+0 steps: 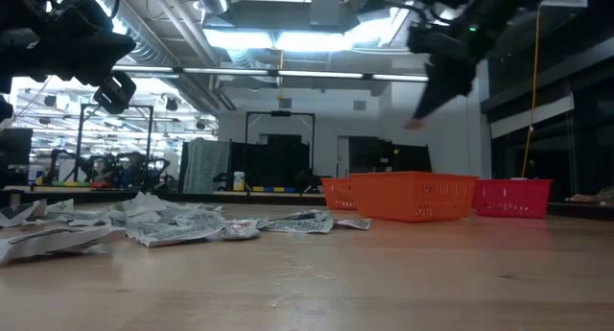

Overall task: Pick & Place First Aid Supplies
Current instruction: Put the orange ointment pack into the top red bin

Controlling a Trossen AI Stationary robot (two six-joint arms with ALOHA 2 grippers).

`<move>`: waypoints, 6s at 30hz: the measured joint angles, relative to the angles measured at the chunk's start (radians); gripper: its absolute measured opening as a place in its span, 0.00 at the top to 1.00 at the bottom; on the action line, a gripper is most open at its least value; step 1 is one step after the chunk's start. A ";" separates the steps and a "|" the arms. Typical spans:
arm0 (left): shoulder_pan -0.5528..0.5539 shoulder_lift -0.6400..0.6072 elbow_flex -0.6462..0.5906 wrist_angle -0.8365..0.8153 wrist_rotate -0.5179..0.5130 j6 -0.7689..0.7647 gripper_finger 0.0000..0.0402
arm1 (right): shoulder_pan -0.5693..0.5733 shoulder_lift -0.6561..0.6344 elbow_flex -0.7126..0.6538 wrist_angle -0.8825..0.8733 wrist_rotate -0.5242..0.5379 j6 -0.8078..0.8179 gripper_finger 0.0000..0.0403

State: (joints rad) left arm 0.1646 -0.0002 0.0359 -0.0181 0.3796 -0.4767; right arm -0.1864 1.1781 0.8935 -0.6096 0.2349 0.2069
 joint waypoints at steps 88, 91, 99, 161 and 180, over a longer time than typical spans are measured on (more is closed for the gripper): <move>0.000 0.000 0.000 0.000 0.000 0.000 0.96 | -0.075 -0.002 -0.133 0.694 -0.491 -0.244 0.55; 0.000 0.000 0.000 0.000 0.000 0.000 0.96 | 0.001 0.006 -0.133 0.695 -0.491 -0.296 0.55; 0.000 0.000 0.000 0.000 0.000 0.000 0.96 | 0.138 0.054 -0.133 0.728 -0.490 -0.445 0.55; 0.000 0.000 0.000 0.000 0.000 0.000 0.96 | 0.296 0.771 0.097 0.791 -0.422 -0.488 0.55; 0.000 0.000 0.000 0.000 0.000 0.000 0.96 | 0.297 0.774 0.096 0.787 -0.366 -0.476 0.98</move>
State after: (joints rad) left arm 0.1644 -0.0002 0.0358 -0.0183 0.3797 -0.4767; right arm 0.1104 1.9518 0.9894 0.1776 -0.1311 -0.2695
